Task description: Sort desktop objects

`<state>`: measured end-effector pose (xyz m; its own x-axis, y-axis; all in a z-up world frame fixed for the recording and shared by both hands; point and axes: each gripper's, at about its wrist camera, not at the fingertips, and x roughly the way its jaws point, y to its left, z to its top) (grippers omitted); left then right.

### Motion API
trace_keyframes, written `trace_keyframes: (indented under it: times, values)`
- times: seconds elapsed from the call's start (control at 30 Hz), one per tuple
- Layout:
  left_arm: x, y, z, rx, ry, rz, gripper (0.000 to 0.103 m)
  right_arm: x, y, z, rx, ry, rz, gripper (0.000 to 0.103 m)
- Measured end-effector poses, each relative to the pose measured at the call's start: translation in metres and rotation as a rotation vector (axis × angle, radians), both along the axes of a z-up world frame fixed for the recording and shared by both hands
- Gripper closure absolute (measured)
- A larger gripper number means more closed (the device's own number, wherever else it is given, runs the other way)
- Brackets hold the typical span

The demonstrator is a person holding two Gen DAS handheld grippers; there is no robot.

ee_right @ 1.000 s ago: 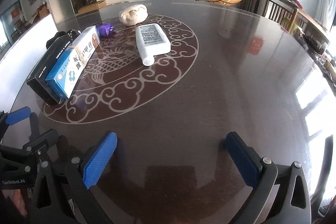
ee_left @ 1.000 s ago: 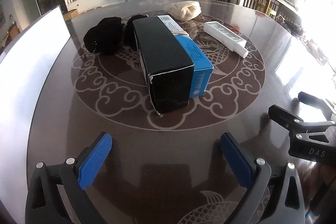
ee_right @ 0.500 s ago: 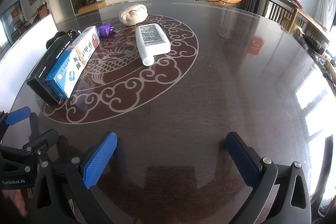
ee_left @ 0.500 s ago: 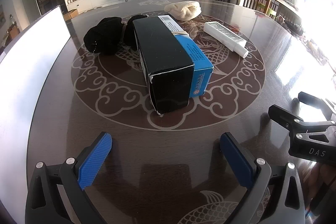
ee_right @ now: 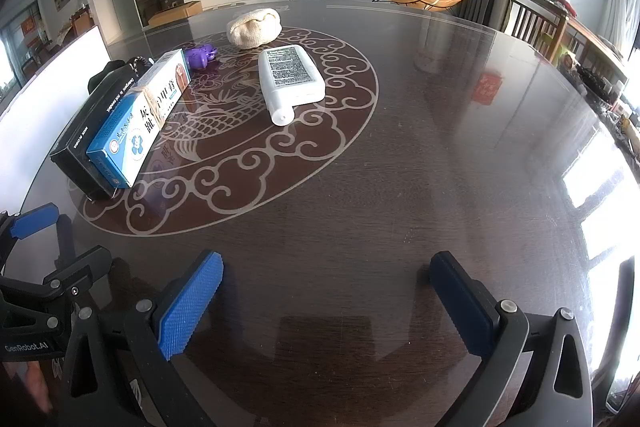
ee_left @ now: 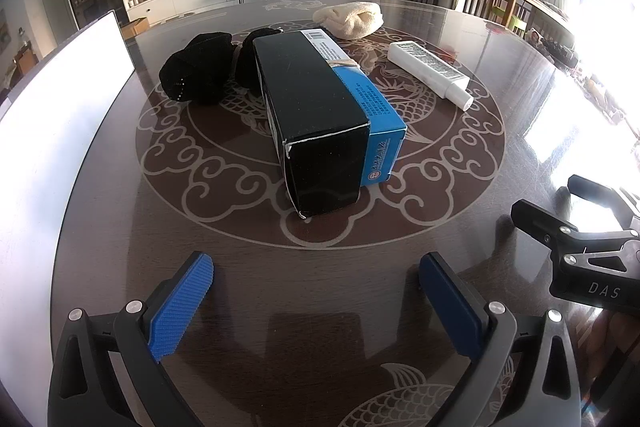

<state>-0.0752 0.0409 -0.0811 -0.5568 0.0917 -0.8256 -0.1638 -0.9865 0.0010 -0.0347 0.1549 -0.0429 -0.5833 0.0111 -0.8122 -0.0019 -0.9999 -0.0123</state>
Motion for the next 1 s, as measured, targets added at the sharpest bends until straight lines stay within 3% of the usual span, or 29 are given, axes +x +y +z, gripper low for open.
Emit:
trace_keyframes:
  times: [0.53, 0.73, 0.87, 1.0]
  values:
    - [0.007, -0.004, 0.005, 0.012, 0.005, 0.006, 0.0, 0.0, 0.0, 0.0, 0.0, 0.0, 0.0, 0.0]
    - [0.012, -0.027, 0.032, 0.166, 0.123, 0.028, 0.0, 0.0, 0.0, 0.0, 0.0, 0.0, 0.0, 0.0]
    - [-0.008, -0.025, 0.066, 0.191, 0.185, 0.003, 0.0, 0.0, 0.0, 0.0, 0.0, 0.0, 0.0, 0.0]
    - [-0.052, -0.02, 0.067, 0.152, 0.145, 0.014, 0.0, 0.0, 0.0, 0.0, 0.0, 0.0, 0.0, 0.0]
